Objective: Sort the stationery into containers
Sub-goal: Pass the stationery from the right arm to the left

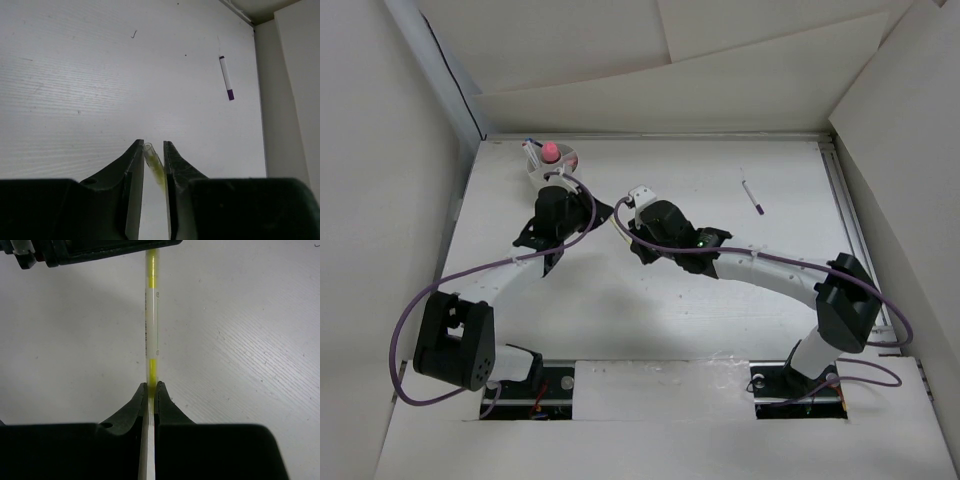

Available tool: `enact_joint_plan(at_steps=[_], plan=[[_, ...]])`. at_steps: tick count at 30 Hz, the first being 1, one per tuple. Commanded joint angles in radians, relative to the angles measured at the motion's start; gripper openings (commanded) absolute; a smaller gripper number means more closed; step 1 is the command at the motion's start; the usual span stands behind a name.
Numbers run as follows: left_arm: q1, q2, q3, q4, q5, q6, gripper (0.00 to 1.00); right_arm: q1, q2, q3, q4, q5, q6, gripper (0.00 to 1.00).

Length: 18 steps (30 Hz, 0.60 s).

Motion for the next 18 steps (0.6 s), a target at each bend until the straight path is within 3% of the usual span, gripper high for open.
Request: enact_joint_plan(at_steps=[1,4,8,9,10,14,18], plan=[[-0.010,-0.017,0.033,0.048,-0.002,-0.006,0.12,0.010,-0.050,0.050,0.033,0.001,-0.012,0.00],[-0.010,-0.017,0.033,0.057,-0.002,-0.019,0.00,0.010,-0.039,0.059,0.033,0.001,-0.012,0.00],[-0.010,-0.017,0.072,0.057,0.008,-0.049,0.00,0.010,-0.039,0.068,0.033,0.010,-0.003,0.04],[-0.010,-0.017,0.087,0.057,-0.003,-0.049,0.00,0.010,-0.050,0.068,0.033,0.010,-0.003,0.09],[-0.010,-0.017,0.096,0.046,-0.012,-0.049,0.00,0.010,-0.068,0.068,0.033,0.010,-0.003,0.22],[-0.010,-0.017,0.173,-0.007,-0.097,-0.049,0.00,0.010,-0.143,0.029,0.033,0.032,-0.003,0.56],[0.034,0.020,0.294,-0.059,-0.152,-0.062,0.00,-0.008,-0.249,-0.030,0.042,0.064,-0.003,0.65]])
